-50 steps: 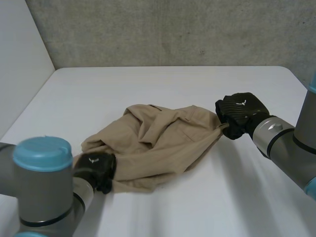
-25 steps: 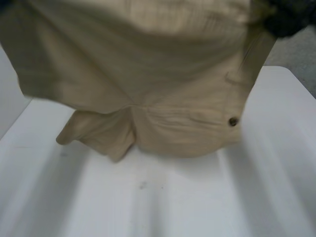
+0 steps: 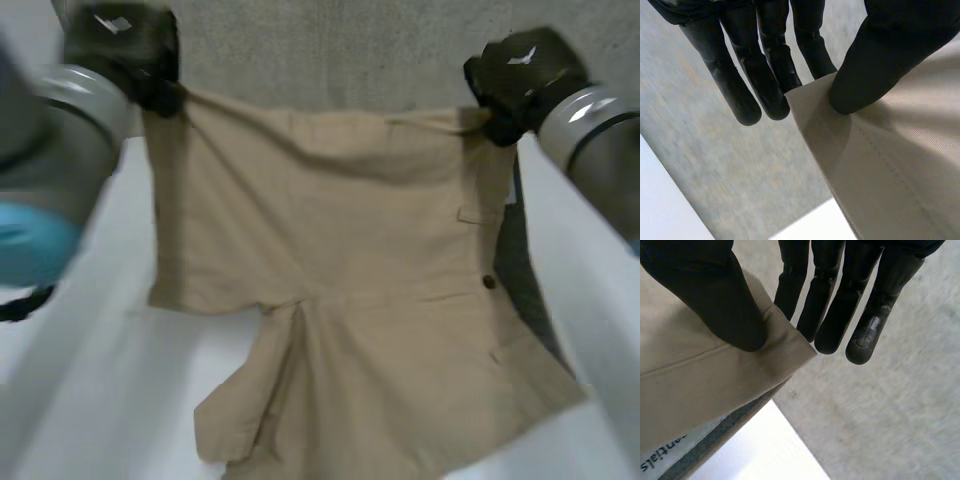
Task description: Fold the shorts.
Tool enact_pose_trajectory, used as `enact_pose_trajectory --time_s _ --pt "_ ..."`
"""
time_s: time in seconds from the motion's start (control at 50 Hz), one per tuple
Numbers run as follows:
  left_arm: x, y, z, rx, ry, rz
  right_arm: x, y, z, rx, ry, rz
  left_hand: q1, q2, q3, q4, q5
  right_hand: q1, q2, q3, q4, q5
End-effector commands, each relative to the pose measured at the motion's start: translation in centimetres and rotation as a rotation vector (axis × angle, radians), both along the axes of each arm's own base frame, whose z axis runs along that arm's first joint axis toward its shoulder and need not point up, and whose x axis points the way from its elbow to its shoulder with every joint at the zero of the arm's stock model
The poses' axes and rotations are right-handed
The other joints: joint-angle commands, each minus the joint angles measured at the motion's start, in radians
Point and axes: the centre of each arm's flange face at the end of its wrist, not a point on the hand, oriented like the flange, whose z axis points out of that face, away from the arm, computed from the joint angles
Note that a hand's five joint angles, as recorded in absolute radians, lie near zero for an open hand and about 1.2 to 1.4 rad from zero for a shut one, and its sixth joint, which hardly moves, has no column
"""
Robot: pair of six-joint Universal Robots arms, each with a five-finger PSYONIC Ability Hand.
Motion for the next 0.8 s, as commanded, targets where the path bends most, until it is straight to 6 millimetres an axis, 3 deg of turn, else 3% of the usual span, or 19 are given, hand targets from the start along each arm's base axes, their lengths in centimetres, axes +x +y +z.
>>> enact_pose_trajectory --time_s 0.02,0.08,0.1,0.12,0.14,0.16,0.2,0.28,0.44,0.58,0.68,0.7,0.72,0.8 --pt "-3.5 -10.3 -5.2 -0.124 0.023 0.128 1.7 -8.4 -3.2 -0.218 -0.147 -0.160 0.269 0.196 0.204 0.199 0.245 0.437 0.213 0.214 0.204 0.259" --pt "-5.2 -12.4 -6.7 -0.208 -0.005 0.141 2.7 -11.2 -4.5 -0.363 -0.211 -0.179 0.269 0.196 0.204 0.199 0.245 0.437 0.213 0.214 0.204 0.259" --pt "-5.6 -12.7 -7.0 -0.229 -0.007 0.139 2.9 -11.7 -5.0 -0.383 -0.216 -0.172 0.098 0.024 0.033 0.028 0.074 0.437 0.213 0.214 0.204 0.259" --pt "-5.9 -13.1 -7.4 -0.247 -0.008 0.139 3.6 -12.4 -6.9 -0.377 -0.187 -0.141 -0.200 -0.274 -0.265 -0.271 -0.225 -0.308 -0.533 -0.532 -0.542 -0.487" --pt "-6.2 -13.3 -8.0 -0.257 -0.005 0.136 3.8 -12.6 -7.8 -0.359 -0.163 -0.128 -0.581 -0.655 -0.646 -0.651 -0.605 -0.758 -0.982 -0.981 -0.991 -0.936" --pt "-6.7 -13.4 -8.2 -0.287 0.010 0.127 4.1 -12.7 -8.8 -0.333 -0.133 -0.114 -0.953 -1.026 -1.017 -1.023 -0.977 -0.784 -1.008 -1.008 -1.017 -0.963" --pt "-7.3 -13.2 -8.3 -0.306 0.023 0.113 4.4 -12.6 -11.4 -0.245 -0.058 -0.090 -0.949 -1.022 -1.013 -1.019 -0.973 -0.784 -1.008 -1.008 -1.017 -0.963" --pt "-8.3 -12.5 -9.5 -0.303 0.021 0.081 4.5 -11.1 -13.2 -0.121 -0.004 -0.083 -0.953 -1.026 -1.017 -1.023 -0.977 -0.784 -1.008 -1.008 -1.017 -0.963" --pt "-7.6 -10.3 -8.8 -0.251 -0.004 0.081 1.5 -8.5 -12.0 -0.020 -0.006 -0.086 -0.953 -1.026 -1.017 -1.023 -0.977 -0.784 -1.008 -1.008 -1.017 -0.963" --pt "-6.6 -3.5 -9.0 -0.091 -0.103 0.015 -3.3 -6.6 -12.2 0.144 0.037 0.009 -0.917 -0.990 -0.981 -0.987 -0.941 -0.784 -1.008 -1.008 -1.017 -0.963" --pt "-5.8 2.0 -11.0 0.039 -0.176 -0.055 -6.6 -6.3 -13.1 0.270 0.033 0.060 -0.885 -0.958 -0.949 -0.955 -0.909 -0.784 -1.008 -1.008 -1.017 -0.963" --pt "-5.6 4.0 -11.8 0.081 -0.188 -0.086 -7.0 -6.3 -13.2 0.283 0.032 0.065 -0.873 -0.946 -0.937 -0.943 -0.897 -0.784 -1.008 -1.007 -1.017 -0.962" --pt "-5.6 4.8 -12.2 0.104 -0.191 -0.101 -7.8 -6.5 -13.2 0.297 0.033 0.079 -0.858 -0.932 -0.923 -0.928 -0.882 -0.611 -0.835 -0.835 -0.845 -0.790" --pt "-5.0 8.7 -14.2 0.213 -0.190 -0.158 -9.0 -6.9 -14.0 0.314 0.066 0.118 -0.706 -0.779 -0.770 -0.776 -0.730 -0.375 -0.599 -0.599 -0.608 -0.554"
